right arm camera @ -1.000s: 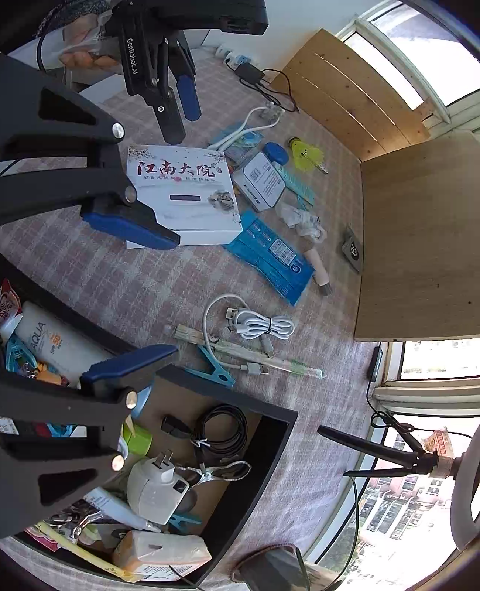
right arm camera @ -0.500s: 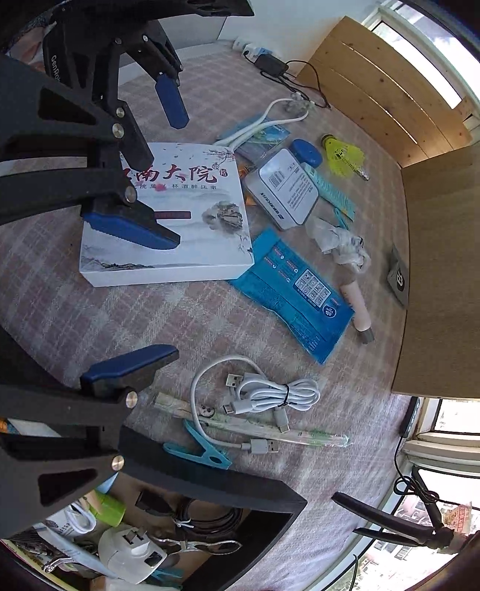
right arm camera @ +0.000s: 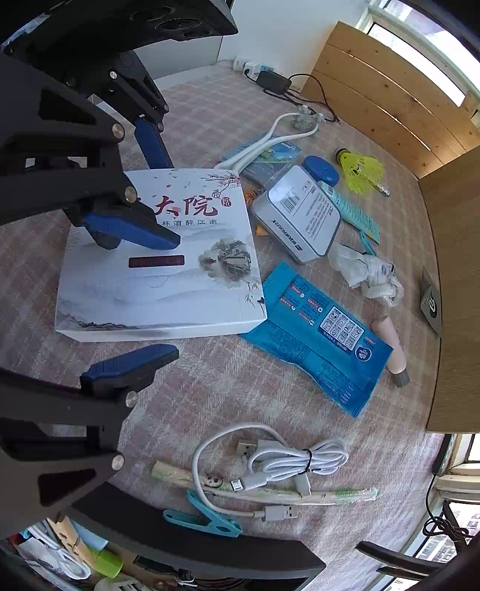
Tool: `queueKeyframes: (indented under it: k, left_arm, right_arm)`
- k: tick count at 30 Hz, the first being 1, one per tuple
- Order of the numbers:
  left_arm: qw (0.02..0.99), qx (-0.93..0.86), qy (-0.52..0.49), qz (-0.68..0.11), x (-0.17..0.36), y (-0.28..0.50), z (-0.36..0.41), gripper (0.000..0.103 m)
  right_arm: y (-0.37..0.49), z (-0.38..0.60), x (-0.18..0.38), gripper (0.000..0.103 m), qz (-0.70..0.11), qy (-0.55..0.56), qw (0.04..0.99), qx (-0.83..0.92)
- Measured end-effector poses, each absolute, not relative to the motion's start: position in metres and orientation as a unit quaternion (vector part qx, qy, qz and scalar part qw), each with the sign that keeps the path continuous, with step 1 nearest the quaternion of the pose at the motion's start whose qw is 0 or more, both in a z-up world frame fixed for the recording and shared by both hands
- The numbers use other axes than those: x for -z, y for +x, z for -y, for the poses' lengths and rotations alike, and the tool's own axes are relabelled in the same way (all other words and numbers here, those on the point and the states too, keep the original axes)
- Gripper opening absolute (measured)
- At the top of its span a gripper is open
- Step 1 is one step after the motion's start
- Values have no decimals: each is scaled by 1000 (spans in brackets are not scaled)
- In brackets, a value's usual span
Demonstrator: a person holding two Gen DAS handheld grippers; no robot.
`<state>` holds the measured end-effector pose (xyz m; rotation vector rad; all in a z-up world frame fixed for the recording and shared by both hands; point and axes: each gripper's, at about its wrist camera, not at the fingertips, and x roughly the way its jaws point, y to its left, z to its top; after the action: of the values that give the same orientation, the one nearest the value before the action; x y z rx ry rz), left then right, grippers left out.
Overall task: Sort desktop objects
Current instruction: 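Grasp the white flower-print box with both grippers from its sides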
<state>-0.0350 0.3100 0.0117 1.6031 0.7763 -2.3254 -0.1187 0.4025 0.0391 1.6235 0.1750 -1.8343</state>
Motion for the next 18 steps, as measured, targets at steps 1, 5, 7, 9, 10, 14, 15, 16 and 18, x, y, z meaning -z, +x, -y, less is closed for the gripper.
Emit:
queueKeyframes:
  k: [1, 5, 7, 9, 10, 14, 15, 16, 18]
  left_arm:
    - [105, 790, 543, -265, -12, -35, -310, 73]
    - [110, 793, 534, -273, -20, -33, -309, 72]
    - [112, 800, 525, -268, -29, -34, -311, 73]
    - [111, 808, 516, -261, -40, -36, -314, 73]
    - [109, 812, 513, -256, -46, -39, -316, 72]
    - [94, 828, 500, -236, -70, -52, -329, 73]
    - [89, 832, 497, -230, -75, -58, -335, 73]
    - [83, 835, 495, -225, -79, -65, -340, 73]
    - [68, 841, 491, -217, -88, -80, -351, 72]
  right_arm:
    - [-117, -401, -41, 51, -71, 619, 334, 707]
    - [-113, -401, -50, 51, -77, 607, 337, 715]
    - [-112, -405, -57, 51, -72, 603, 338, 719]
    - [-112, -411, -66, 51, -65, 597, 337, 725]
    - [-113, -415, -70, 51, -60, 594, 336, 728]
    - [-119, -435, -94, 51, -43, 576, 326, 749]
    - [-121, -441, -101, 51, -41, 570, 321, 755]
    - [-123, -449, -108, 51, -40, 564, 316, 762]
    - [-127, -467, -119, 51, -36, 553, 305, 775]
